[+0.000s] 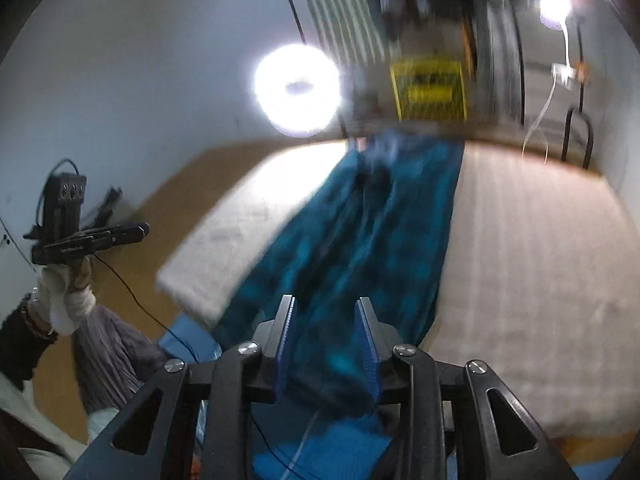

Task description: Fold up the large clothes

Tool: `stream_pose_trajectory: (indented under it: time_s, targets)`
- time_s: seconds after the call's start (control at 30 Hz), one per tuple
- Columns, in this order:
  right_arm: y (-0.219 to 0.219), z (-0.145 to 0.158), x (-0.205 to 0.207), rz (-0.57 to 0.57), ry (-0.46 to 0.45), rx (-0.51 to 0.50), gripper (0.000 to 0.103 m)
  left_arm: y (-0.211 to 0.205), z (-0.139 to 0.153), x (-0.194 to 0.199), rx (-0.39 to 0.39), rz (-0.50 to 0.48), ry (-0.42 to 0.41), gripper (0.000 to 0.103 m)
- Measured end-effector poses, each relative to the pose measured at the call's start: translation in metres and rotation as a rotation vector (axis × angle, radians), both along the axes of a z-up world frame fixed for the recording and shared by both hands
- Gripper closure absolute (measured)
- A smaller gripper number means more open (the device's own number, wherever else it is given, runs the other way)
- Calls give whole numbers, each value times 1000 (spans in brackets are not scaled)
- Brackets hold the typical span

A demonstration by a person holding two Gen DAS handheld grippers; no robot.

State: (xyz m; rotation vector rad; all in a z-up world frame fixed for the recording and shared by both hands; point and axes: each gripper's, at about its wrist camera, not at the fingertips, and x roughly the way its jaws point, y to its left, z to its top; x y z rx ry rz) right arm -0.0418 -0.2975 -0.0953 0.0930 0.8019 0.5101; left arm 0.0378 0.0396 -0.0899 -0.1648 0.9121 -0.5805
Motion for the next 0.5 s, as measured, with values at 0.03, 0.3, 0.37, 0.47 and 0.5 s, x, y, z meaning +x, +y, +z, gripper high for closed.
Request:
stream_pose_trajectory:
  time_s: [0.03, 0.3, 0.37, 0.47, 0.5]
  targets:
    - [7, -17, 4, 6, 32, -11, 76, -11, -23, 1, 10, -15, 34, 73]
    - [41, -107, 16, 45, 167, -101, 78, -78, -107, 1, 2, -98, 144, 74]
    - [44, -122, 17, 74, 191, -122, 78, -97, -123, -1, 48, -143, 146, 74]
    - [50, -136, 10, 117, 195, -197, 78, -119, -131, -17, 149, -210, 75, 73]
    - [49, -133, 7, 129, 192, -201, 78, -119, -128, -18, 158, -224, 73, 73]
